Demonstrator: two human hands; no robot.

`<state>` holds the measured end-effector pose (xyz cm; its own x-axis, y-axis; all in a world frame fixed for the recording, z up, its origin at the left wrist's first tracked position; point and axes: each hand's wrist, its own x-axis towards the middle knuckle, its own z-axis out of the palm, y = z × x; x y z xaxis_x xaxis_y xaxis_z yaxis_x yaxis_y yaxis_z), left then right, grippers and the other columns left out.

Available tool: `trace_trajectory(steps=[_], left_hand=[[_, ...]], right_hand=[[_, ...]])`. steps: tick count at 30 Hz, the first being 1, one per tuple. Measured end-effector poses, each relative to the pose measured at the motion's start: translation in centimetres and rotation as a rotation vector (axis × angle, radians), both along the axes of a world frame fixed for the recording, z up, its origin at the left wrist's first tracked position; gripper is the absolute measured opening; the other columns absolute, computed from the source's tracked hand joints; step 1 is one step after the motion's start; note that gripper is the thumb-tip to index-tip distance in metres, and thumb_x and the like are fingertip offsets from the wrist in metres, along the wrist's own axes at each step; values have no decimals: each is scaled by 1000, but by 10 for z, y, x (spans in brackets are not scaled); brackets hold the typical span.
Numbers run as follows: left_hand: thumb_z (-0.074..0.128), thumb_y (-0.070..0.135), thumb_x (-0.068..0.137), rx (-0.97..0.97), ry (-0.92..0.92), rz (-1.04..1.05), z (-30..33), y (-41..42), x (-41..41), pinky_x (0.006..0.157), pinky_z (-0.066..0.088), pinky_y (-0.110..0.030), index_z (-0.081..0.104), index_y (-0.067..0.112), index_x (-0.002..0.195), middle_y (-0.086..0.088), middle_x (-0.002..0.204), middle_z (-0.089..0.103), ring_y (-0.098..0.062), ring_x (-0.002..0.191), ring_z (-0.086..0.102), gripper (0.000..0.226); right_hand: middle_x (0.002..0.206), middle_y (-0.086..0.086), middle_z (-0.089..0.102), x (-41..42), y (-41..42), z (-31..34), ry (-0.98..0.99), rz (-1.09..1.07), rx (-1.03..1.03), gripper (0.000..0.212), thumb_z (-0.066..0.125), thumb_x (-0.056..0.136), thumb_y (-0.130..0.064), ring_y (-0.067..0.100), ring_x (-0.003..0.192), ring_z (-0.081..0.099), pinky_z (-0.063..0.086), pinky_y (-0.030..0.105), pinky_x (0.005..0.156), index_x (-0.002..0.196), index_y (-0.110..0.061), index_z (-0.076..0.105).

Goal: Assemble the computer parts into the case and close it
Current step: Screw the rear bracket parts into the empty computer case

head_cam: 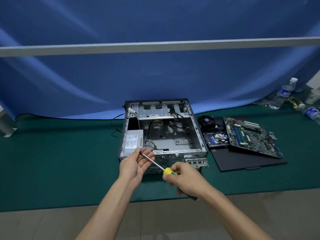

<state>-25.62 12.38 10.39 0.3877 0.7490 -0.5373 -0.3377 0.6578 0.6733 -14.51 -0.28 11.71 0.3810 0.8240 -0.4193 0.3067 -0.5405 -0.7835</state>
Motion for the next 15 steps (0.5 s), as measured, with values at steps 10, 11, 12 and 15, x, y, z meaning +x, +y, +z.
trace_trajectory(steps=[10, 11, 12, 15], left_hand=[[41, 11, 99, -162, -37, -123, -58, 28, -8, 49, 57, -29, 61, -1, 88, -9, 65, 71, -19, 56, 69, 26], [42, 10, 98, -175, -39, -126, -63, 28, -7, 49, 57, -29, 61, -1, 88, -9, 65, 70, -18, 56, 69, 24], [43, 10, 98, -188, -43, -128, -68, 28, -6, 50, 57, -29, 61, -1, 88, -9, 65, 70, -18, 56, 69, 23], [44, 10, 97, -225, -63, -117, -80, 27, -2, 51, 57, -28, 61, -1, 89, -8, 64, 70, -17, 55, 69, 22]], right_hand=[[76, 2, 62, -40, 8, -48, 72, -245, -19, 18, 66, 88, -26, 11, 43, 60, 42, 18, 48, 83, -11, 60], [76, 2, 63, -42, 8, -53, 67, -266, -27, 18, 65, 89, -26, 11, 43, 60, 41, 19, 48, 85, -10, 60], [75, 2, 63, -45, 7, -58, 62, -285, -33, 18, 65, 89, -26, 11, 43, 60, 41, 21, 49, 86, -9, 59], [74, 2, 64, -55, 9, -71, 24, -325, -45, 16, 62, 91, -27, 18, 51, 64, 47, 26, 57, 84, -13, 56]])
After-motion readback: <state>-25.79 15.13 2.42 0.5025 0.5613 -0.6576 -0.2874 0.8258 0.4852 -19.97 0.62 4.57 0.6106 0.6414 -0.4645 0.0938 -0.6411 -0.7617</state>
